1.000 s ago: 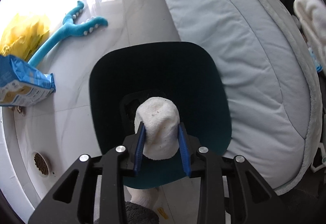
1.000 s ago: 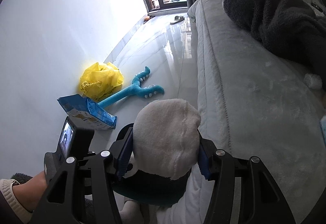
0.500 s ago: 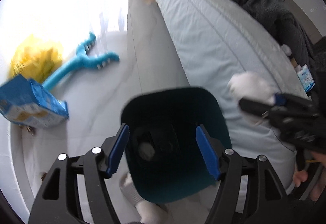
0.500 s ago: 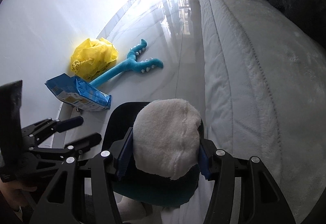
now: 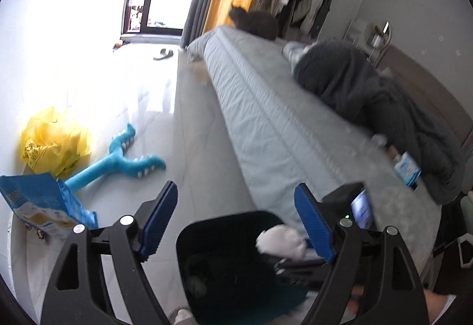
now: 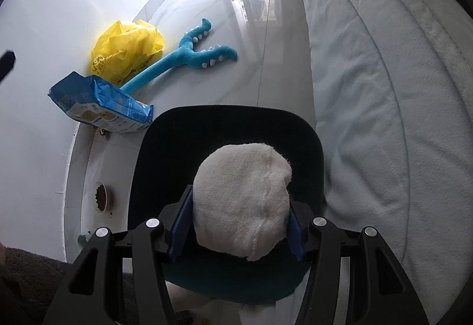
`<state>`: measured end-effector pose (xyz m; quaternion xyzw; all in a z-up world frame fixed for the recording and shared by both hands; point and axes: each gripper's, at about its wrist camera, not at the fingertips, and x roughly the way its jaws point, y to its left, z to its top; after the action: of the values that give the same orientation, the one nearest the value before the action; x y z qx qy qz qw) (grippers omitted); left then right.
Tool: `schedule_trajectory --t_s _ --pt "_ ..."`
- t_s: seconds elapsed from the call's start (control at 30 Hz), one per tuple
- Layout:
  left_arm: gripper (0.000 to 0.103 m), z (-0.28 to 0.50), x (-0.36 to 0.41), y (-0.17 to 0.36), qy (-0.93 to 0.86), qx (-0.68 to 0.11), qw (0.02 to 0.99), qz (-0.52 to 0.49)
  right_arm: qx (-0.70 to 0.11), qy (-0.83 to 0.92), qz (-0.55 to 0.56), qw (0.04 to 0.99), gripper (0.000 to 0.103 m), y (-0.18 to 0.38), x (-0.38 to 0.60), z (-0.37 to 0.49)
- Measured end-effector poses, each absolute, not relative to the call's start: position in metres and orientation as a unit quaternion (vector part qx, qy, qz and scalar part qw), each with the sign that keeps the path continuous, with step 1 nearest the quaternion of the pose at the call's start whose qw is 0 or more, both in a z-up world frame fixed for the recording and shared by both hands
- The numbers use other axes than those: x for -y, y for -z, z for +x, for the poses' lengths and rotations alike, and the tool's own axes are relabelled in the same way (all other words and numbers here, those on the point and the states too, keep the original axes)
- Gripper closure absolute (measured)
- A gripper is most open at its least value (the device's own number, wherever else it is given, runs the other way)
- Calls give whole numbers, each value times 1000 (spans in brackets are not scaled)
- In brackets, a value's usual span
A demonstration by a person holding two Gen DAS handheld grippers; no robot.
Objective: Collect trash
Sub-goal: 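Open the left gripper to drop the sock while the right gripper releases the sock ball into the bin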
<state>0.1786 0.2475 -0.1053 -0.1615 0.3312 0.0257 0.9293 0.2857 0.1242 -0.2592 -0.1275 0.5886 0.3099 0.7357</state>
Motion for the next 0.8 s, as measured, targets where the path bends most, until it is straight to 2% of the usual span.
schedule_trajectory --t_s 0.2,0.27,0.37,0.6,0.8 --pt "18 179 -240 82 -33 -293 945 -141 -591 -308 -152 730 43 261 -124 279" --pt "18 178 -238 80 -35 -290 946 -140 -588 -311 -152 731 34 258 -123 278" --pt "18 176 -236 74 -37 -277 950 -137 -582 -318 -150 733 27 252 -122 276" --pt "16 173 -221 57 -31 -243 961 -125 -554 -331 -136 752 25 226 -114 270" --pt "16 174 -198 41 -15 -219 968 -121 -490 -337 -140 792 24 186 -86 266"
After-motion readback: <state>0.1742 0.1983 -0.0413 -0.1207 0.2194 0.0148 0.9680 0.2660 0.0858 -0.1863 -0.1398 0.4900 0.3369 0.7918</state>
